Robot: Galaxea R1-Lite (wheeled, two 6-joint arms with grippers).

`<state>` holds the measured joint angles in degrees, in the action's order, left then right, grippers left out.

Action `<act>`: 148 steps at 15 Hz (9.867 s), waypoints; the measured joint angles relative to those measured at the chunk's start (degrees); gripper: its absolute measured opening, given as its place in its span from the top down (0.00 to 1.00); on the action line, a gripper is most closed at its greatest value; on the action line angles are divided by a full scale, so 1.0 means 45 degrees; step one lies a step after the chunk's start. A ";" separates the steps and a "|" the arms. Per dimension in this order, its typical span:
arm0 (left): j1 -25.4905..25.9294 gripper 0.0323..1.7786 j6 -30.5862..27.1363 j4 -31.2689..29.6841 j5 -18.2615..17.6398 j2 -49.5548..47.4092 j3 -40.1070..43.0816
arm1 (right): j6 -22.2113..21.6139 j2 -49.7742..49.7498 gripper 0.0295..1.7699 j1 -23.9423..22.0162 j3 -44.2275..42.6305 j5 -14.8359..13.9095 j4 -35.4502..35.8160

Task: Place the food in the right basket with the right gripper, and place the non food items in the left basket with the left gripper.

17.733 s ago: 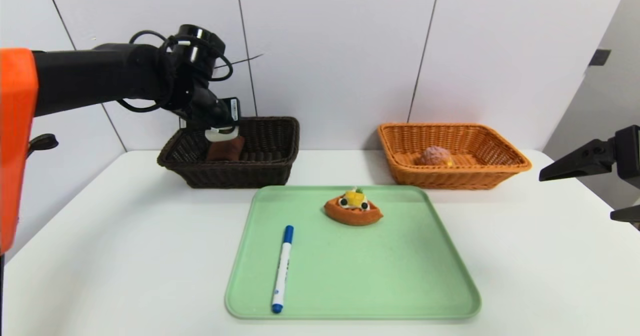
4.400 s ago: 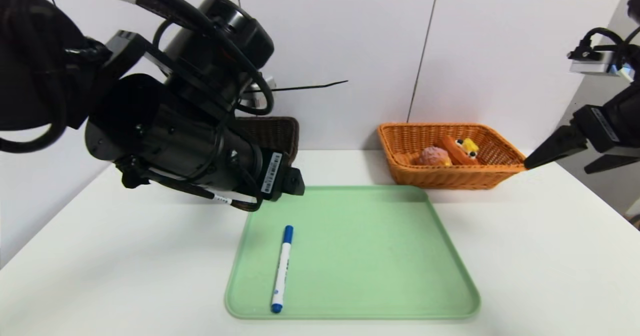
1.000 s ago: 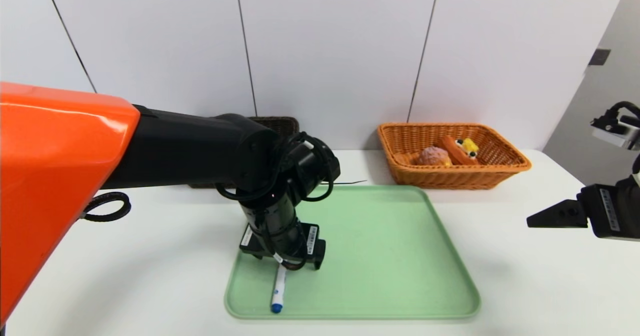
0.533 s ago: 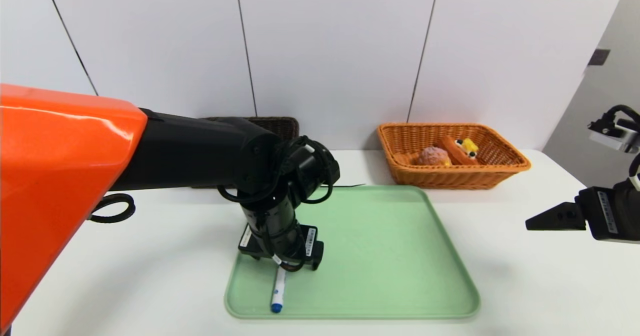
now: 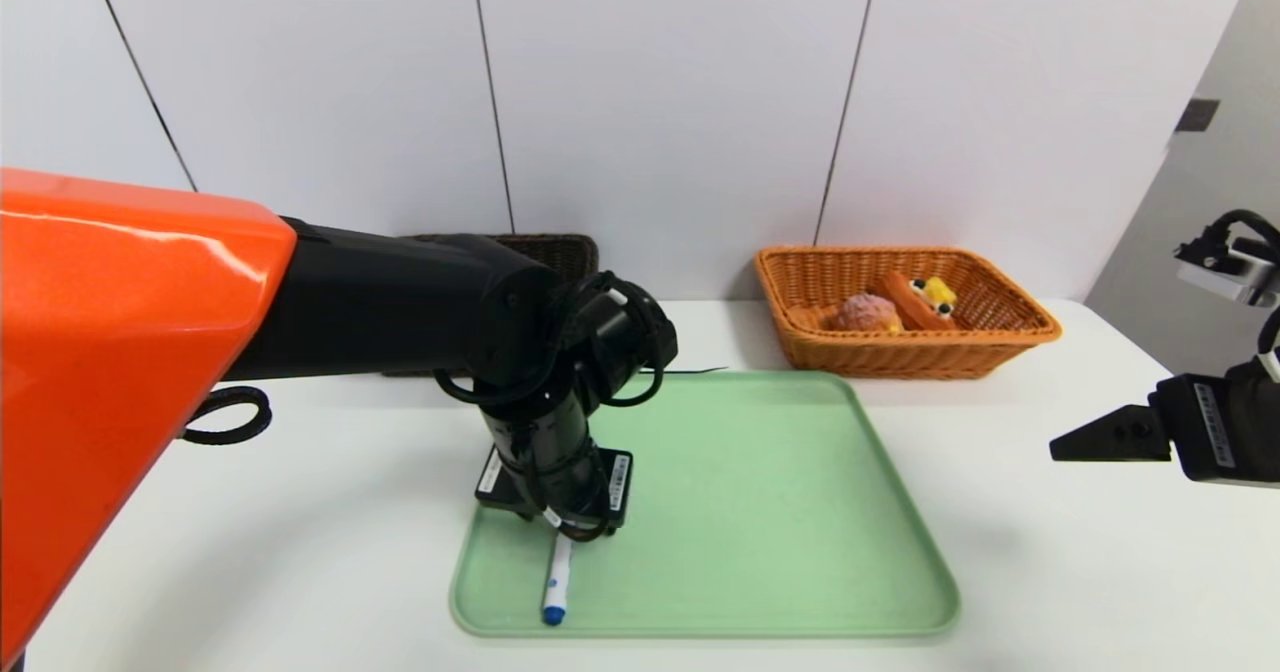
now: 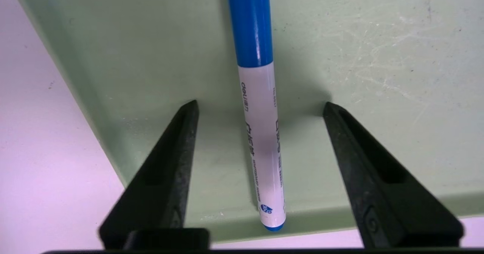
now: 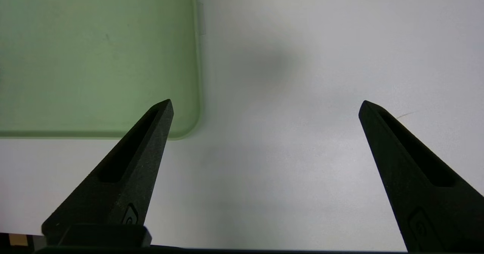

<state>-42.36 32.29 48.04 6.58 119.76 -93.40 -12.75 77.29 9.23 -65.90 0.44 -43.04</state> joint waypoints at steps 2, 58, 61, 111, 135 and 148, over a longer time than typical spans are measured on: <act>0.0000 0.51 0.0024 0.0000 -0.0005 0.0000 -0.0019 | -0.0003 -0.0014 0.04 0.0005 0.0033 -0.0005 0.0005; 0.5488 0.44 -0.0108 -0.6732 0.0035 0.1636 -0.4272 | 0.0268 -0.1062 0.04 0.0054 0.0363 -0.0068 0.1235; 0.5342 0.31 -0.1414 -0.6721 0.0810 0.0339 -0.4278 | 0.0282 -0.1016 0.04 0.0073 0.0314 -0.0081 0.1609; 0.9750 0.05 -0.7615 -0.2801 0.0593 -2.4644 1.3266 | 0.2576 -1.3667 0.04 -0.2148 0.7043 0.2341 0.3094; 0.9576 0.05 -0.8021 -1.0627 -0.1761 -2.6608 2.0727 | 0.5643 -1.7191 0.04 -0.2034 1.4629 0.0666 0.9655; 0.9566 0.05 -0.6732 -1.0804 -0.1349 -2.6613 2.0757 | 0.2850 -1.7191 0.04 -0.2034 1.4645 -0.0098 0.9544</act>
<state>0.68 2.00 -0.57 0.51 0.00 0.00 0.07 -0.07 0.07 0.00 0.00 -0.10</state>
